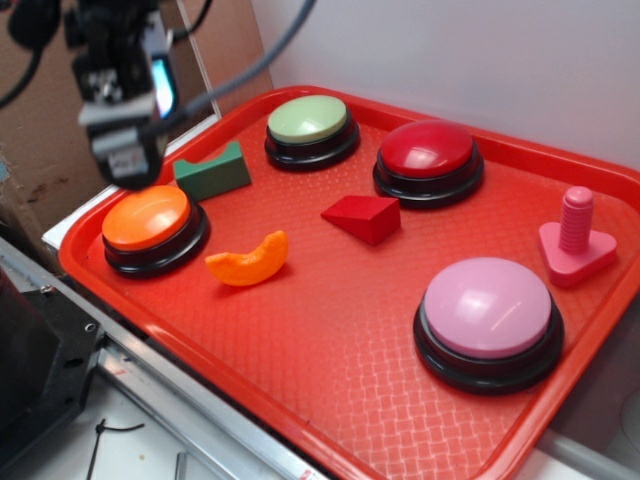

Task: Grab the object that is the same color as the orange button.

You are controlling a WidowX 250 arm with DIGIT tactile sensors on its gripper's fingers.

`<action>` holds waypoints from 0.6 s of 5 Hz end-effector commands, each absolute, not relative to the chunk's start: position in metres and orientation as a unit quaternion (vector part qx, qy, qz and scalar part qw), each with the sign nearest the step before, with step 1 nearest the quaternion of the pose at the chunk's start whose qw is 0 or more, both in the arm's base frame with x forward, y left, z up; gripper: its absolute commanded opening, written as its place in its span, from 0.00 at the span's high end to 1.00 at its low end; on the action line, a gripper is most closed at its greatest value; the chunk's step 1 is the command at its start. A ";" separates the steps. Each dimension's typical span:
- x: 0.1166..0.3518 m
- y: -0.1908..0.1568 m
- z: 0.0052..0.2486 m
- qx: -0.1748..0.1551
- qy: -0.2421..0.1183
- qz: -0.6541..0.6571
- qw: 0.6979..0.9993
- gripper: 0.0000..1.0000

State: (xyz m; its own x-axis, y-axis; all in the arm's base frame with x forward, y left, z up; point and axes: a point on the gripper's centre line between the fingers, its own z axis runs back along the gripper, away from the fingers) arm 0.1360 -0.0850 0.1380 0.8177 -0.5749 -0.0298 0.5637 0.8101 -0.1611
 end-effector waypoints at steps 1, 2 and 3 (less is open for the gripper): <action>0.145 -0.055 0.087 -0.104 0.051 -0.283 0.952 0.00; 0.166 -0.055 0.077 -0.110 0.039 -0.283 0.952 0.00; 0.184 -0.064 0.063 -0.090 0.029 -0.275 0.957 0.00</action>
